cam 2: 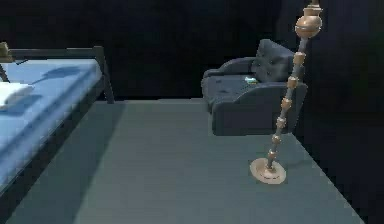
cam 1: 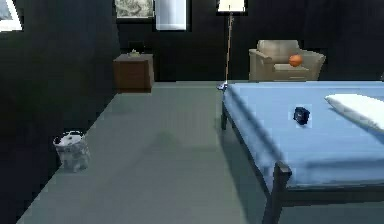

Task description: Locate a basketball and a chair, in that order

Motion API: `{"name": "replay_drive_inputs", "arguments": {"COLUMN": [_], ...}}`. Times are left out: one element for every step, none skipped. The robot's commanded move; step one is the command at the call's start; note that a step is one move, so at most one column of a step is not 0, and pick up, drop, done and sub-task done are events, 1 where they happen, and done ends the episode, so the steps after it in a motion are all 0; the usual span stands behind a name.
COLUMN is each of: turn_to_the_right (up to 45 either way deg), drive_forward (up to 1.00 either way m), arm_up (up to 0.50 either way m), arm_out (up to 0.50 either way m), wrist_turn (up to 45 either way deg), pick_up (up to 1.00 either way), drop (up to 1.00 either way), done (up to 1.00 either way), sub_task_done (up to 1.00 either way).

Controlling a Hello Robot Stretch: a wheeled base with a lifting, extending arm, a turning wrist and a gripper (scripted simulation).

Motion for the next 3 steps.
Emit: {"name": "replay_drive_inputs", "arguments": {"turn_to_the_right": [0.0, 0.0, -3.0], "drive_forward": [1.0, 1.0, 0.0], "arm_up": [0.0, 0.0, 0.0], "arm_out": [0.0, 0.0, 0.0], "wrist_turn": [0.0, 0.0, 0.0], "pick_up": [0.0, 0.0, 0.0], "drop": [0.0, 0.0, 0.0], "done": [0.0, 0.0, 0.0], "sub_task_done": [0.0, 0.0, 0.0]}}
